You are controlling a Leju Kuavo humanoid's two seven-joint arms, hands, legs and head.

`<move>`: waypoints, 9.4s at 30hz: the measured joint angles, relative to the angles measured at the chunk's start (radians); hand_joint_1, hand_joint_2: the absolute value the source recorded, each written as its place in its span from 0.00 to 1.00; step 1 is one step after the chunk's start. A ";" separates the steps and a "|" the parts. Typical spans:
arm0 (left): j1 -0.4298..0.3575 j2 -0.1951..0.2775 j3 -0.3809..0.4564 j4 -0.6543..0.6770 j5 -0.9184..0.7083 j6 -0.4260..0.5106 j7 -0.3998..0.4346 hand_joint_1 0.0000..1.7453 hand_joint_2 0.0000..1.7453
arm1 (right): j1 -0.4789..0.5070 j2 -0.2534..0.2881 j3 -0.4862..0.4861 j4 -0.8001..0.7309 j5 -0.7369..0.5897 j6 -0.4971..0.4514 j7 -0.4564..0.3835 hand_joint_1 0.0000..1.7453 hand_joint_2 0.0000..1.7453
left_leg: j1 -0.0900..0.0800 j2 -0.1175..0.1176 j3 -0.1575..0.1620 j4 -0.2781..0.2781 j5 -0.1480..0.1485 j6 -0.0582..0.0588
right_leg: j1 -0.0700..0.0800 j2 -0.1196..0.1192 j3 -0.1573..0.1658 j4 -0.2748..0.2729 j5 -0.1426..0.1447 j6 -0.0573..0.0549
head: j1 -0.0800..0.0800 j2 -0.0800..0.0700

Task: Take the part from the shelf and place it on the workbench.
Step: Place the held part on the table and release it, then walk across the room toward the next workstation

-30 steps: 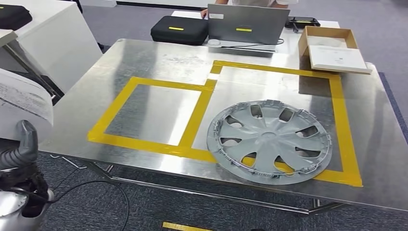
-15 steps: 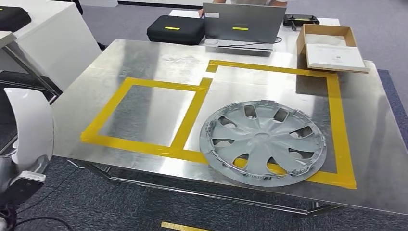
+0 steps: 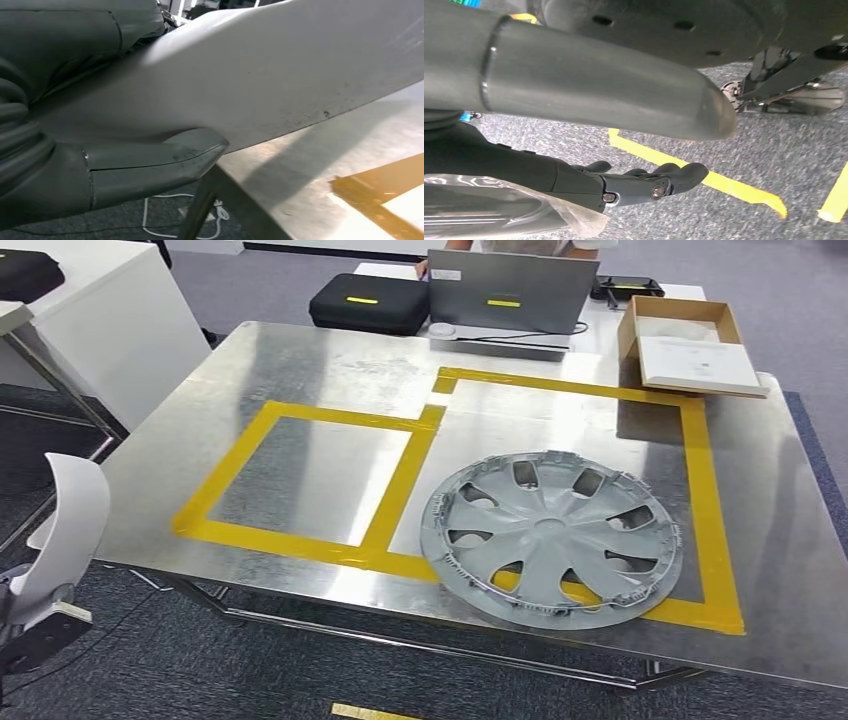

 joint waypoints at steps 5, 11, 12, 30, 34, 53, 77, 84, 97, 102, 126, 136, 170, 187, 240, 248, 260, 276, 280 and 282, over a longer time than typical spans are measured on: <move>-0.016 0.013 -0.015 0.022 -0.029 -0.001 0.014 1.00 1.00 | -0.001 -0.006 0.005 0.000 0.003 0.006 -0.004 0.00 0.00 | 0.004 0.002 0.000 -0.004 0.003 0.013 | -0.008 0.000 -0.124 0.254 -0.122 0.022 | 0.010 0.000; -0.076 0.050 -0.053 0.064 -0.042 -0.014 0.023 1.00 1.00 | -0.007 -0.016 0.021 0.000 0.016 0.018 -0.005 0.00 0.00 | 0.003 -0.001 0.001 0.000 0.001 0.002 | -0.012 -0.001 -0.013 0.017 0.009 0.016 | 0.010 0.000; -0.094 0.057 -0.065 0.072 -0.045 -0.014 0.025 1.00 1.00 | -0.008 -0.016 0.024 0.000 0.018 0.019 -0.005 0.00 0.00 | 0.001 -0.002 0.000 0.000 0.002 -0.004 | -0.011 -0.001 -0.002 -0.004 0.011 0.012 | 0.010 0.000; -0.461 0.118 -0.245 0.358 -0.068 -0.003 0.098 1.00 1.00 | -0.019 -0.029 0.075 -0.001 0.050 0.037 -0.026 0.00 0.00 | -0.001 -0.003 -0.004 -0.004 0.011 -0.007 | -0.003 0.005 -0.007 -0.011 0.024 -0.004 | 0.005 0.000; -0.538 0.133 -0.284 0.432 -0.103 -0.019 0.109 1.00 1.00 | -0.022 -0.035 0.085 -0.002 0.055 0.045 -0.024 0.00 0.00 | 0.004 -0.001 -0.006 -0.011 0.017 0.011 | -0.006 0.004 -0.093 0.156 -0.065 0.014 | 0.011 0.000; -0.697 0.080 -0.486 0.671 -0.213 -0.030 0.115 1.00 1.00 | -0.034 -0.047 0.125 -0.005 0.074 0.054 -0.027 0.00 0.00 | 0.003 -0.002 -0.127 0.261 -0.088 -0.032 | -0.014 0.002 -0.016 -0.015 0.042 -0.026 | 0.004 0.000; -0.796 -0.004 -0.626 0.745 -0.250 -0.028 0.118 1.00 1.00 | -0.034 -0.057 0.148 -0.012 0.072 0.059 -0.029 0.00 0.00 | -0.005 -0.004 -0.019 0.014 0.002 -0.017 | -0.015 0.006 -0.027 -0.012 0.049 -0.009 | 0.012 0.000; -0.802 -0.016 -0.644 0.759 -0.265 -0.046 0.114 1.00 1.00 | -0.034 -0.058 0.149 -0.012 0.073 0.064 -0.030 0.00 0.00 | -0.003 -0.003 -0.126 0.243 -0.072 -0.025 | -0.015 0.005 -0.023 -0.013 0.048 -0.023 | 0.010 0.000; -0.836 -0.072 -0.697 0.781 -0.185 -0.032 0.108 0.00 0.00 | -0.036 -0.059 0.150 -0.016 0.068 0.072 -0.036 0.00 1.00 | -0.002 -0.001 -0.020 -0.012 0.031 0.020 | -0.017 0.003 -0.164 0.267 -0.086 0.029 | 0.020 0.000; -0.792 -0.095 -0.632 0.728 0.014 0.038 0.064 0.00 0.00 | -0.034 -0.059 0.150 -0.018 0.055 0.065 -0.041 0.00 1.00 | -0.003 -0.003 -0.020 -0.004 0.025 0.009 | -0.024 0.002 -0.055 0.049 0.030 0.030 | 0.020 0.000; -0.641 -0.204 -0.428 0.465 0.278 0.110 -0.001 0.00 0.00 | -0.031 -0.050 0.150 -0.021 0.035 0.051 -0.052 0.00 1.00 | -0.005 -0.002 -0.014 -0.018 0.031 0.023 | -0.016 0.001 -0.108 0.175 -0.067 0.026 | 0.024 0.000; -0.631 -0.215 -0.417 0.459 0.278 0.111 -0.002 0.00 0.00 | -0.031 -0.049 0.150 -0.021 0.035 0.051 -0.052 0.00 1.00 | -0.011 -0.005 -0.017 -0.009 0.028 -0.001 | -0.018 0.002 -0.013 -0.014 0.037 0.012 | 0.022 0.000; -0.624 -0.221 -0.414 0.448 0.279 0.112 -0.005 0.00 0.00 | -0.030 -0.049 0.153 -0.021 0.035 0.051 -0.052 0.00 1.00 | -0.007 -0.005 -0.022 0.013 0.007 -0.015 | -0.023 0.002 -0.011 -0.013 0.037 0.001 | 0.017 0.000; -0.625 -0.222 -0.413 0.447 0.279 0.112 -0.007 0.00 0.00 | -0.032 -0.049 0.153 -0.020 0.035 0.051 -0.052 0.00 1.00 | -0.004 -0.003 -0.014 -0.018 0.032 0.019 | -0.017 0.001 -0.060 0.078 -0.025 0.023 | 0.018 0.000; -0.866 -0.532 -0.716 0.498 0.645 0.425 -0.157 0.00 0.00 | -0.245 -0.002 -0.003 -0.063 -0.184 -0.095 0.127 0.00 1.00 | -0.013 -0.004 -0.070 0.119 0.011 -0.001 | -0.020 -0.004 0.015 -0.022 0.022 -0.005 | -0.002 0.000; -0.874 -0.532 -0.726 0.498 0.654 0.417 -0.158 0.00 0.00 | -0.248 0.004 -0.004 -0.067 -0.184 -0.095 0.125 0.00 1.00 | -0.013 0.000 -0.012 -0.024 0.037 0.036 | -0.022 -0.003 -0.044 0.059 -0.024 0.030 | 0.002 0.000; -0.870 -0.531 -0.736 0.499 0.654 0.417 -0.157 0.00 0.00 | -0.244 0.004 -0.004 -0.067 -0.184 -0.095 0.125 0.00 1.00 | -0.012 -0.001 -0.020 -0.018 0.041 0.038 | -0.028 -0.004 -0.061 0.095 0.020 0.044 | 0.005 0.000; -0.874 -0.523 -0.739 0.504 0.682 0.472 -0.173 0.00 0.00 | -0.246 0.003 -0.003 -0.069 -0.185 -0.090 0.124 0.00 1.00 | -0.024 -0.005 0.022 -0.002 -0.010 0.017 | -0.022 -0.004 -0.060 -0.007 0.088 0.017 | 0.000 0.000; -0.876 -0.523 -0.743 0.504 0.682 0.457 -0.171 0.00 0.00 | -0.244 0.003 -0.003 -0.069 -0.186 -0.089 0.124 0.00 1.00 | -0.019 -0.001 0.001 -0.015 0.025 0.040 | -0.024 -0.002 -0.090 0.038 0.039 0.039 | 0.003 0.000; -0.876 -0.523 -0.745 0.504 0.682 0.451 -0.169 0.00 0.00 | -0.244 0.003 -0.003 -0.069 -0.186 -0.088 0.124 0.00 1.00 | -0.018 0.001 -0.022 -0.016 0.043 0.047 | -0.025 -0.002 -0.130 0.155 -0.051 0.044 | 0.006 0.000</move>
